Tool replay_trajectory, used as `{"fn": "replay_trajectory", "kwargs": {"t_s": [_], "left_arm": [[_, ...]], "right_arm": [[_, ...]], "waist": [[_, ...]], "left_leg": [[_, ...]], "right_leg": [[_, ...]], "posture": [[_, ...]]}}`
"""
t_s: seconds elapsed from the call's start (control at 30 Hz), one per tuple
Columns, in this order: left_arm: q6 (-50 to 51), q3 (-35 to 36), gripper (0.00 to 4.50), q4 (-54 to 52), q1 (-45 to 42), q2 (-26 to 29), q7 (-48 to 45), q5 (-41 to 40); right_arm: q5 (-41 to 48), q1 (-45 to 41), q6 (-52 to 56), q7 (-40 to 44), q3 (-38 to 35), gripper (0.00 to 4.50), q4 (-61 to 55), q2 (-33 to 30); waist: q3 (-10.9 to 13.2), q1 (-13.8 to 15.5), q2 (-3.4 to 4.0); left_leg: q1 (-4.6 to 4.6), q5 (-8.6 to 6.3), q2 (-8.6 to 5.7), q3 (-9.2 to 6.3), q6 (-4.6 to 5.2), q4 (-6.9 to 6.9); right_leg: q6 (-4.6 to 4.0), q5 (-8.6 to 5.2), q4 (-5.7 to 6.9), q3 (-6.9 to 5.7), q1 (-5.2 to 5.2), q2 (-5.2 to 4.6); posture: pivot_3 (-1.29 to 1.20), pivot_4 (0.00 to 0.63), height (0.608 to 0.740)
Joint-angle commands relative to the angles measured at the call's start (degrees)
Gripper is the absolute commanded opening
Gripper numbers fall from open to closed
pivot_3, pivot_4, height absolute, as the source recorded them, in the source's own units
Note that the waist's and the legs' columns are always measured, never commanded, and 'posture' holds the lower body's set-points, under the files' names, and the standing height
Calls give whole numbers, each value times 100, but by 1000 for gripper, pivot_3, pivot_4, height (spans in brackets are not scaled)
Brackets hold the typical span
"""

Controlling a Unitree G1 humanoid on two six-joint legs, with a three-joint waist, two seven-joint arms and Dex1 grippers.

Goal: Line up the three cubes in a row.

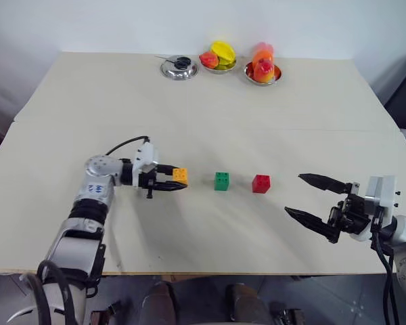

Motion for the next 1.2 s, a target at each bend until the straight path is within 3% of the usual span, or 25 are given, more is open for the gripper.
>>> {"fn": "replay_trajectory", "kwargs": {"t_s": [0.03, 0.27, 0.63, 0.93, 1.07, 1.2], "left_arm": [[-410, 13, 1511, 658, -395, -24, -113, 228], [-715, -42, 1511, 1409, -785, -221, -165, 605], [-722, 126, 1511, 1603, -770, -173, -23, 750], [-875, 261, 4313, 1579, -727, -32, 216, 809], [-924, 439, 4461, 1133, -415, 378, -324, 538], [-552, 758, 4461, -91, 559, 1131, -988, -36]], "right_arm": [[249, 49, 105, -273, -200, 4500, -409, 64], [313, 160, 163, -406, -233, 4500, -602, 24], [279, 270, 81, -507, -194, 4500, -628, 63], [295, 204, 115, -419, -138, 4500, -542, 11], [334, 286, 161, -165, -318, 4500, -381, -164], [181, 532, -38, 472, -726, 4500, 292, -518]], "waist": [[0, -19, 0], [2, 41, -3], [3, 25, -5], [3, 26, -6], [3, -2, -5], [4, -36, -5]], "left_leg": [[1, 0, 0, 0, 0, -4], [-5, -1, 0, -1, 3, 2], [-5, -1, 0, -5, 3, 4], [-5, -1, 0, -6, 3, 5], [-4, -1, 0, -5, 2, 1], [3, -1, 0, -1, 2, -15]], "right_leg": [[0, 0, -1, 0, -1, 0], [0, 0, -1, -1, -1, -1], [0, 0, 4, -4, -1, -1], [0, 0, 5, -4, 0, -1], [0, 0, 5, -5, -1, 0], [-5, -3, 5, -4, -2, -1]], "posture": [[0, 150, 740], [0, 150, 740], [0, 150, 740], [0, 150, 740], [0, 150, 740], [0, 150, 740]]}}
